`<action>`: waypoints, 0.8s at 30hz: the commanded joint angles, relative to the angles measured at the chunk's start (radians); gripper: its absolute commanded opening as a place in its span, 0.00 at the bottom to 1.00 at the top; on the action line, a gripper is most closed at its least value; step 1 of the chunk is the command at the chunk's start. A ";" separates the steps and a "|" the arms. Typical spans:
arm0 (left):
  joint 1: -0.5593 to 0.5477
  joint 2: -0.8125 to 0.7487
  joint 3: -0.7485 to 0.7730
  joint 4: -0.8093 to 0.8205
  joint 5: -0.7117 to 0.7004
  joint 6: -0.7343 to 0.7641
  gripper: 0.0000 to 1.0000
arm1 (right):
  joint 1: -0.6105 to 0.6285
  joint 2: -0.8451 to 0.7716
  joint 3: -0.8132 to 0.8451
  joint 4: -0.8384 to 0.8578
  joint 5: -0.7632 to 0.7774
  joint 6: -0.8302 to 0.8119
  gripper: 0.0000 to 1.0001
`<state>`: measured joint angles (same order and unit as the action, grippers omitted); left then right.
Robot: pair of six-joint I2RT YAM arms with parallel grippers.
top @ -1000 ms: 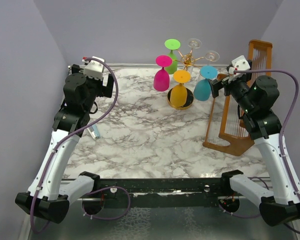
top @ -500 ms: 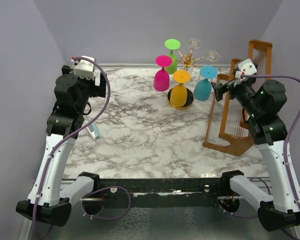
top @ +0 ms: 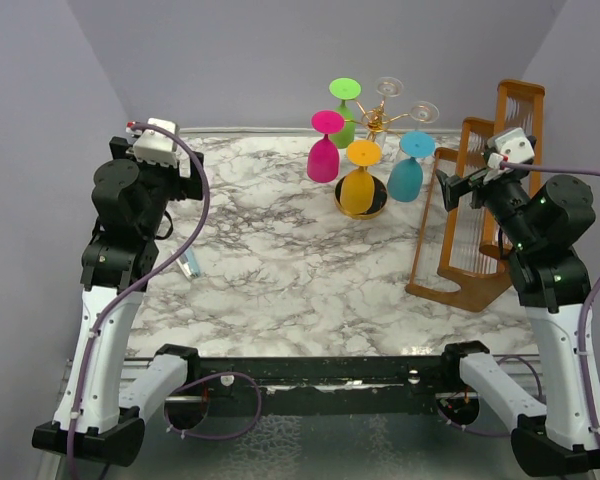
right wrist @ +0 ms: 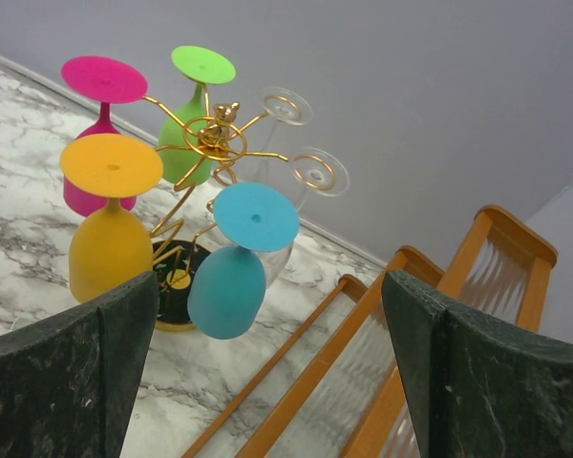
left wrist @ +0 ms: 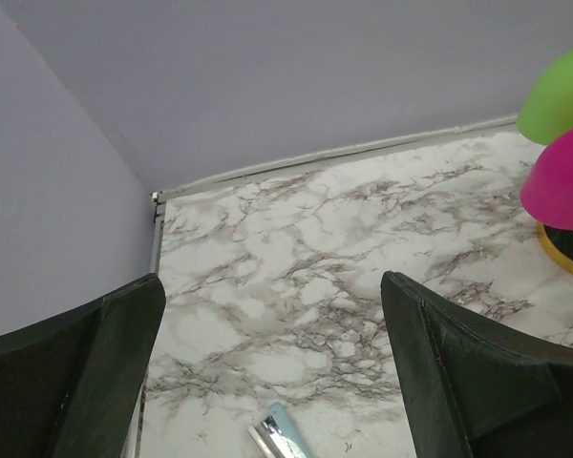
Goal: Place the wine glass upside down on the wine glass rack
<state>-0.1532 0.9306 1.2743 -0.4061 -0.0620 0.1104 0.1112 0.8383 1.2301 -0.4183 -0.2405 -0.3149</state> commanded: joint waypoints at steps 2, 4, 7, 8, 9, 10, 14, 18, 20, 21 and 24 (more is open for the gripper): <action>0.007 -0.038 -0.004 -0.011 0.040 -0.009 0.99 | -0.033 -0.015 0.040 -0.031 0.010 0.027 0.99; 0.007 -0.031 0.003 -0.014 0.028 -0.008 0.99 | -0.042 -0.003 0.045 -0.030 0.027 0.036 1.00; 0.008 -0.024 -0.008 -0.003 0.021 -0.013 0.99 | -0.043 0.004 0.025 -0.006 0.049 0.050 0.99; 0.007 -0.023 -0.013 0.001 0.025 -0.014 0.99 | -0.046 0.007 0.017 0.003 0.052 0.052 1.00; 0.007 -0.020 -0.015 0.002 0.024 -0.015 0.99 | -0.047 0.012 0.012 0.009 0.055 0.054 0.99; 0.007 -0.015 -0.011 -0.001 0.022 -0.015 0.99 | -0.048 0.018 0.009 0.013 0.062 0.055 1.00; 0.007 0.002 -0.007 0.000 0.021 -0.022 0.99 | -0.050 0.031 0.007 0.021 0.063 0.064 1.00; 0.007 0.014 0.002 -0.008 0.016 -0.024 0.99 | -0.050 0.041 0.009 0.017 0.065 0.065 0.99; 0.007 0.017 0.004 -0.011 0.018 -0.026 0.99 | -0.051 0.041 0.007 0.018 0.059 0.066 0.99; 0.007 0.018 0.005 -0.011 0.022 -0.026 0.99 | -0.051 0.041 0.006 0.018 0.056 0.067 1.00; 0.007 0.020 0.009 -0.015 0.024 -0.026 0.99 | -0.051 0.042 0.003 0.018 0.059 0.065 0.99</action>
<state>-0.1516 0.9524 1.2652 -0.4248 -0.0513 0.0994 0.0647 0.8810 1.2415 -0.4252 -0.1993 -0.2634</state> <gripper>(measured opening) 0.989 0.994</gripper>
